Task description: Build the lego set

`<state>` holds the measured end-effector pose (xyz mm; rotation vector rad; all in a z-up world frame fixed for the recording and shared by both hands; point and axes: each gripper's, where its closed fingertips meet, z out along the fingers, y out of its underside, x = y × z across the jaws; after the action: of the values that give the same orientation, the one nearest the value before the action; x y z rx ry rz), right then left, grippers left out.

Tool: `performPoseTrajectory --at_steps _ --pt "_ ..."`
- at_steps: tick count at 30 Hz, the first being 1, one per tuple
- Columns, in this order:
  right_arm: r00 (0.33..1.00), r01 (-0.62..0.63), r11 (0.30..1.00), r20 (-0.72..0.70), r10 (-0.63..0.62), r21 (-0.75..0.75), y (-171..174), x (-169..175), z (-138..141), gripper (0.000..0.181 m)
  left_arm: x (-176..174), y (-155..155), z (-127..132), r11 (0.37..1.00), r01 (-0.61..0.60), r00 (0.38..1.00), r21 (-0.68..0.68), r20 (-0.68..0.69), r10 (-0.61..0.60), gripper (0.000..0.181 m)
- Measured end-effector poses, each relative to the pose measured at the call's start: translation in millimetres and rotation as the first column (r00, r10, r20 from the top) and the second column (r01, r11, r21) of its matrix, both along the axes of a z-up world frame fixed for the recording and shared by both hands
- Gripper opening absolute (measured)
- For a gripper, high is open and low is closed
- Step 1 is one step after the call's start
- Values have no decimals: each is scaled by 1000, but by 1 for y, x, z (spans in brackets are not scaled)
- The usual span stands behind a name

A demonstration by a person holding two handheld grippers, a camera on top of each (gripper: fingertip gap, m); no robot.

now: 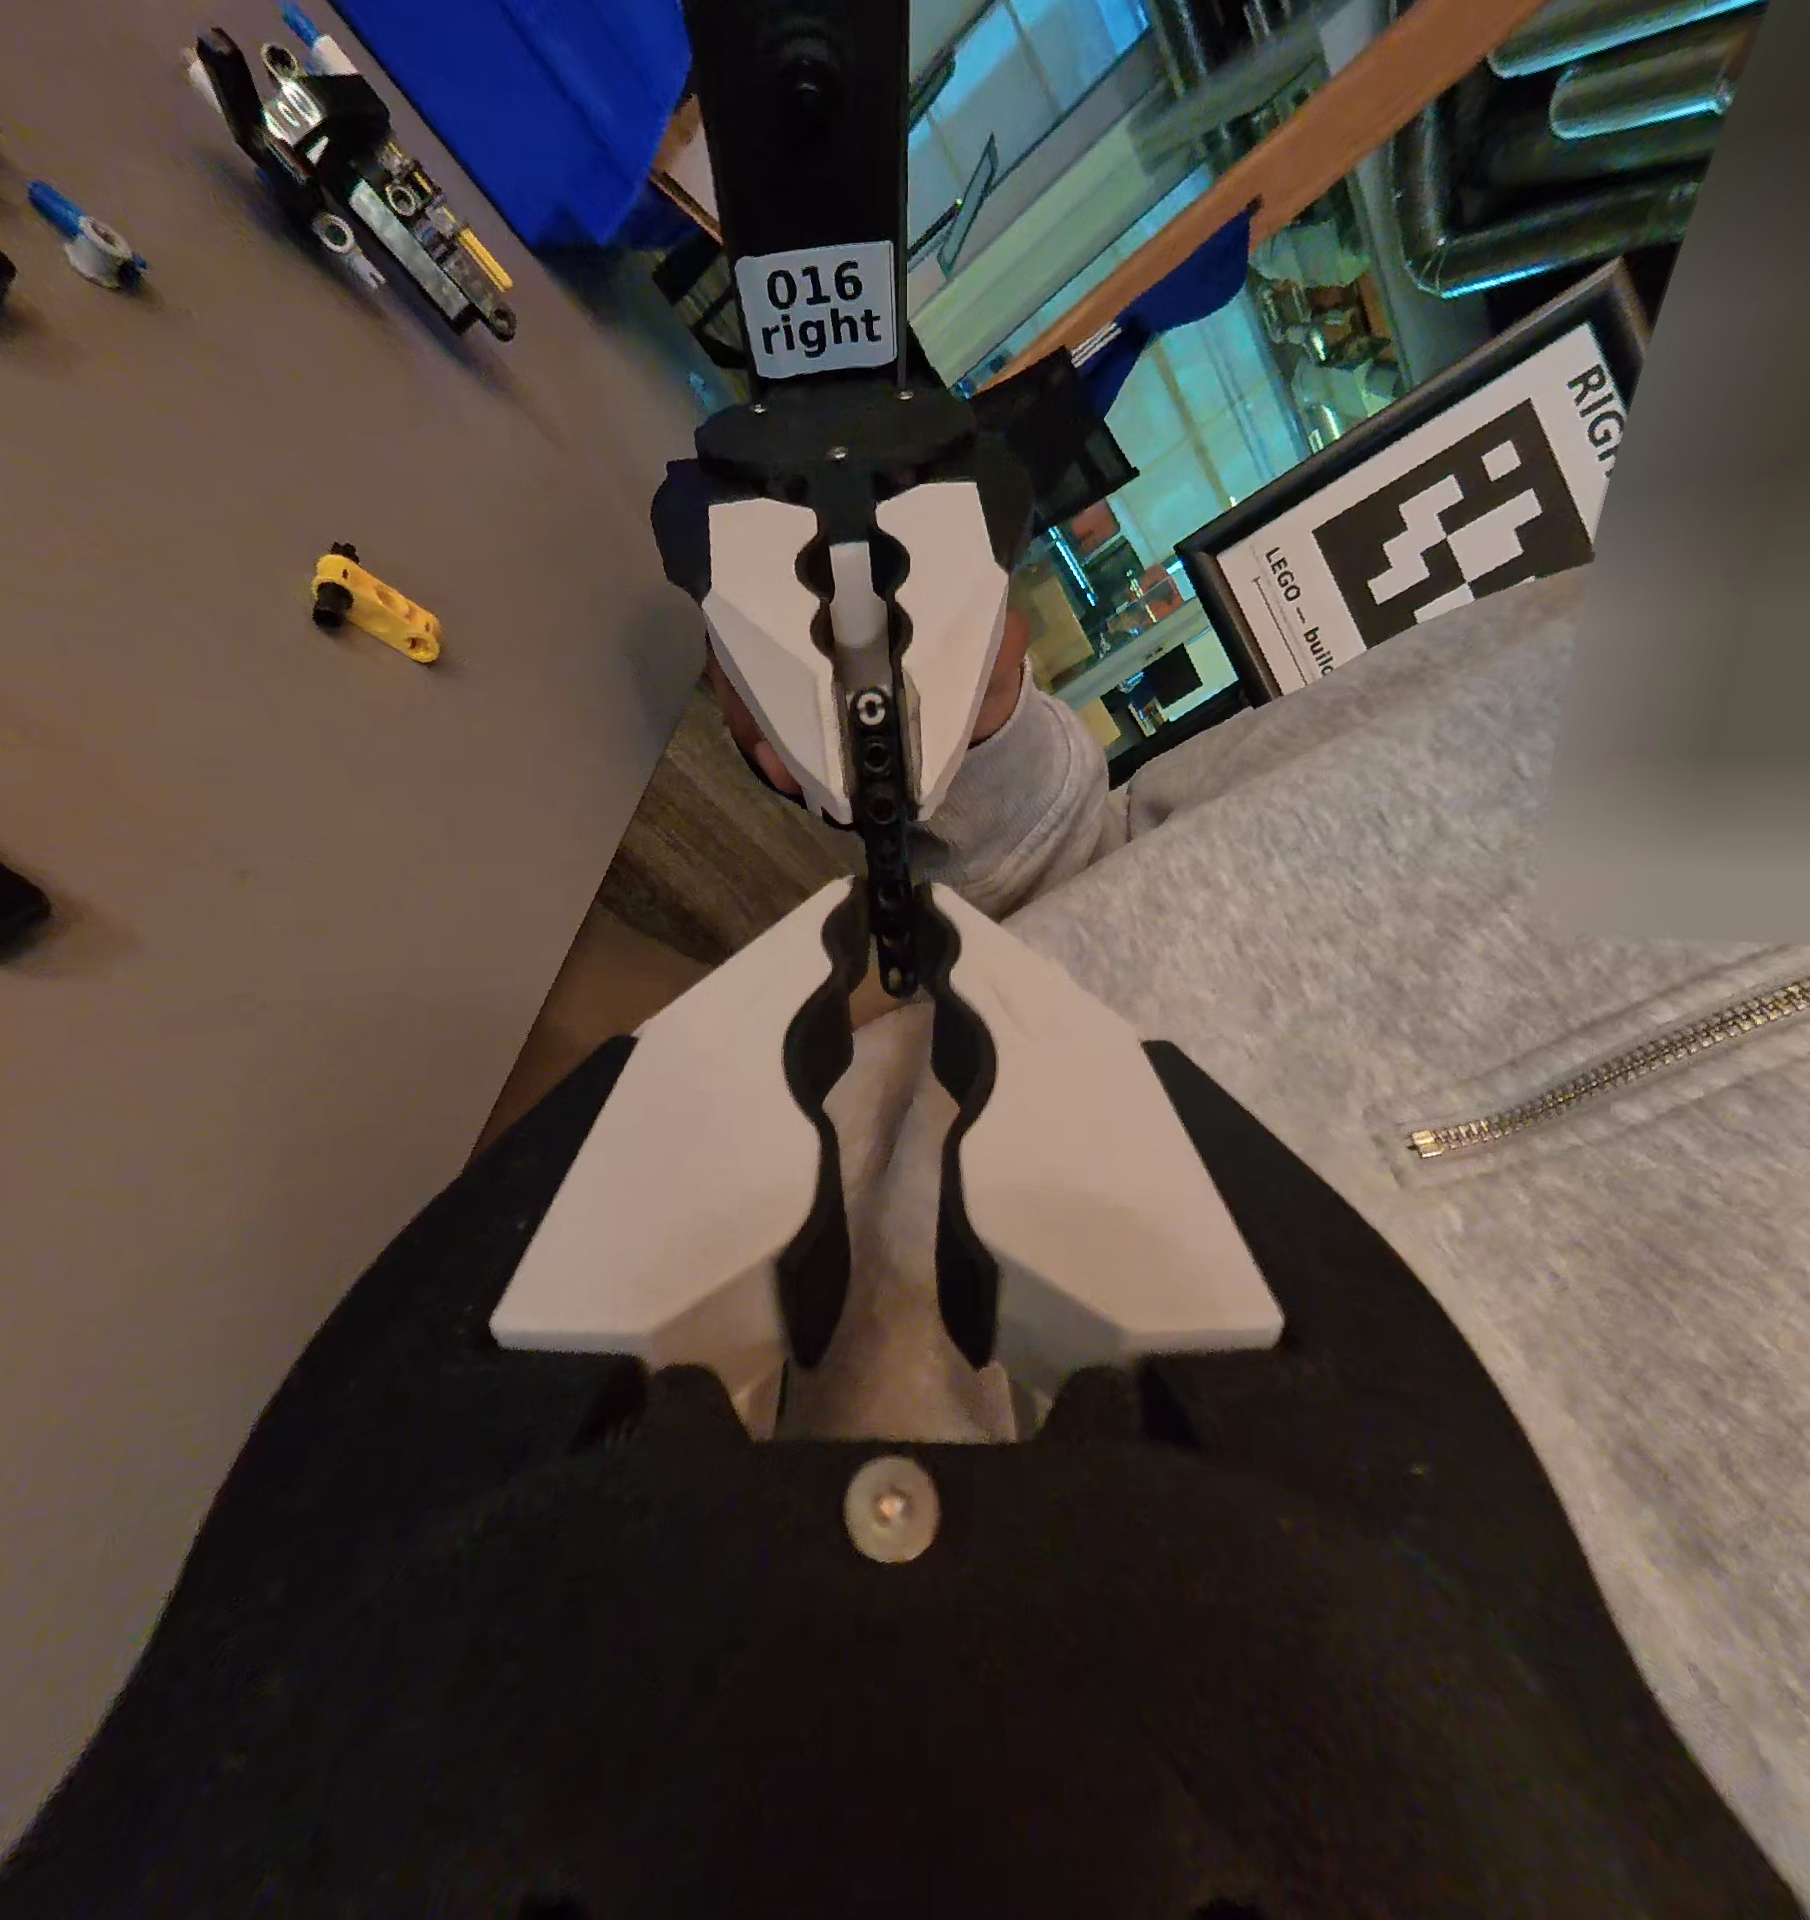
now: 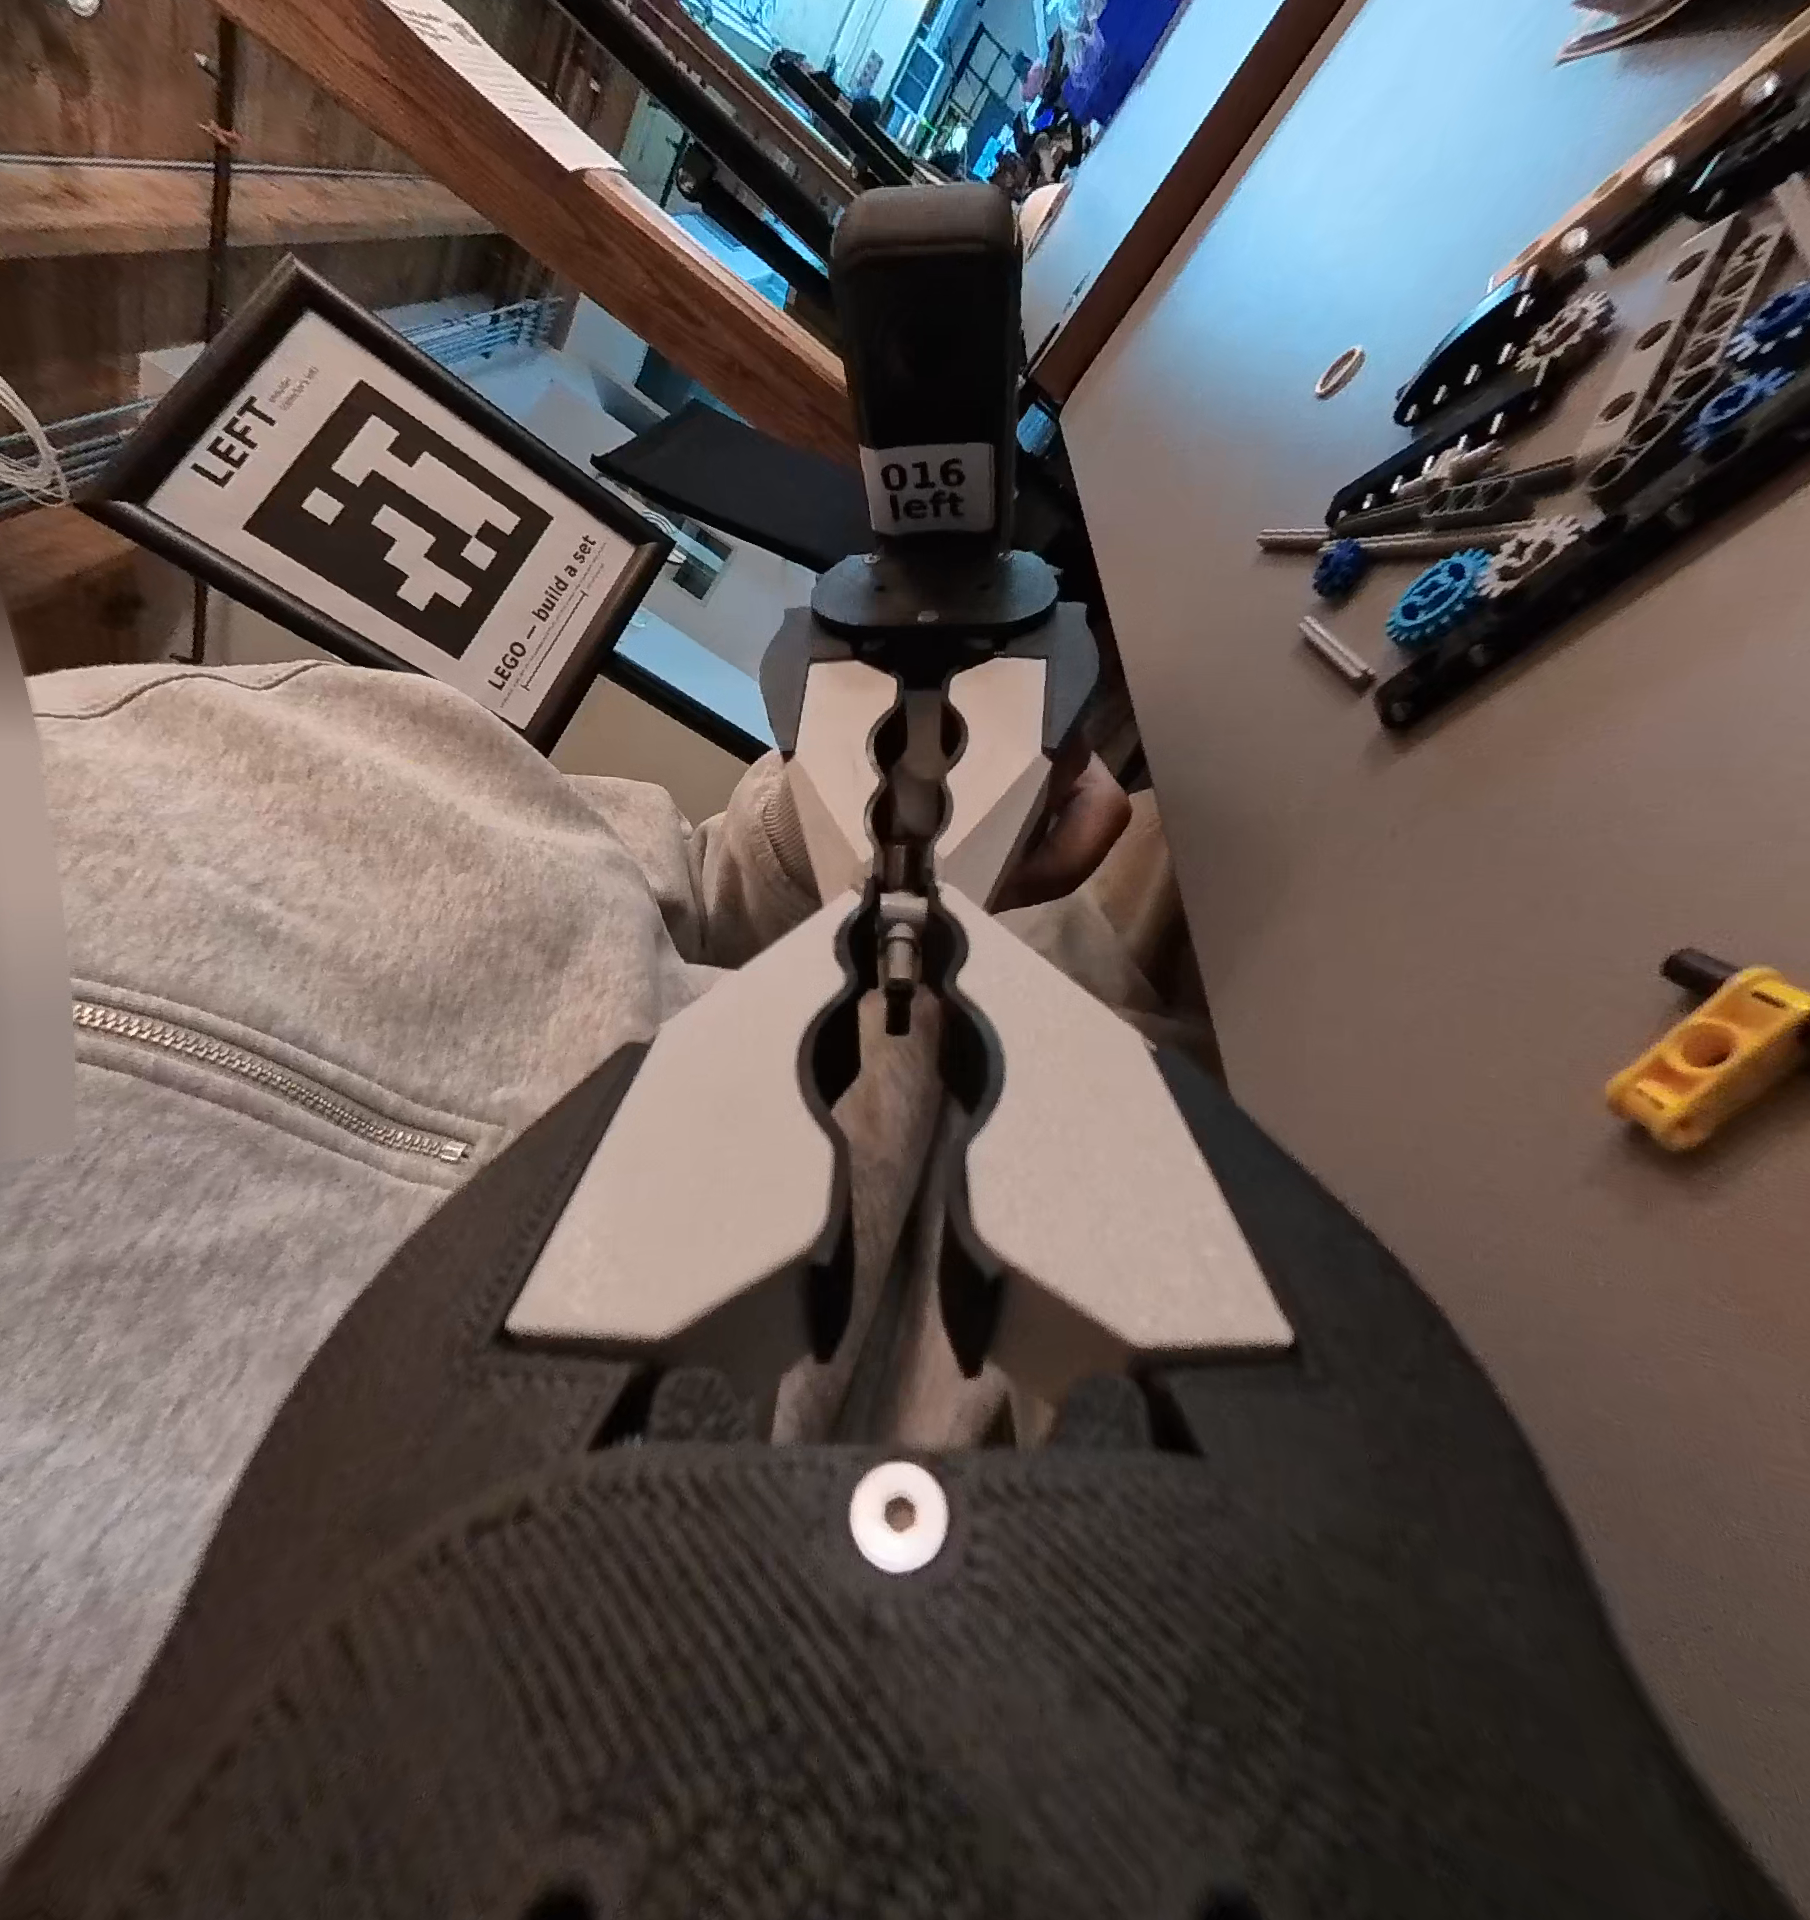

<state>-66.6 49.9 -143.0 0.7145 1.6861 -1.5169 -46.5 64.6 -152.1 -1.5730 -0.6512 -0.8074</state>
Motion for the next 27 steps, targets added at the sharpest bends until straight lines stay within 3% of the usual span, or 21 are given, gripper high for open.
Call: performPoseTrajectory --at_steps 4,15,16,18,21,24,27 --pt "1000 -19 1000 1 19 20 -1 3 -4 5 2 -1 0 1000 17 1000 -4 -19 -17 13" --pt "1000 -10 999 -15 11 42 -5 4 -10 6 -3 -3 -12 999 -2 1000 -36 -11 2 4" --pt "999 31 999 -26 -31 34 -5 -3 -8 11 -5 -3 -11 999 -19 1000 -27 -13 19 4" --pt "978 178 984 -111 -178 -10 3 -25 6 45 -13 -5 -7 998 -62 998 -3 -26 62 4" --pt "887 368 930 -303 -347 13 31 -54 19 49 -38 -17 1 979 -201 979 43 -37 202 4" --pt "759 584 779 -493 -425 229 73 -86 -5 46 -62 -33 6 935 -340 940 98 -1 342 4" --pt "773 600 675 -529 -350 430 91 -88 -39 29 -72 -40 6 905 -403 915 139 47 400 4"
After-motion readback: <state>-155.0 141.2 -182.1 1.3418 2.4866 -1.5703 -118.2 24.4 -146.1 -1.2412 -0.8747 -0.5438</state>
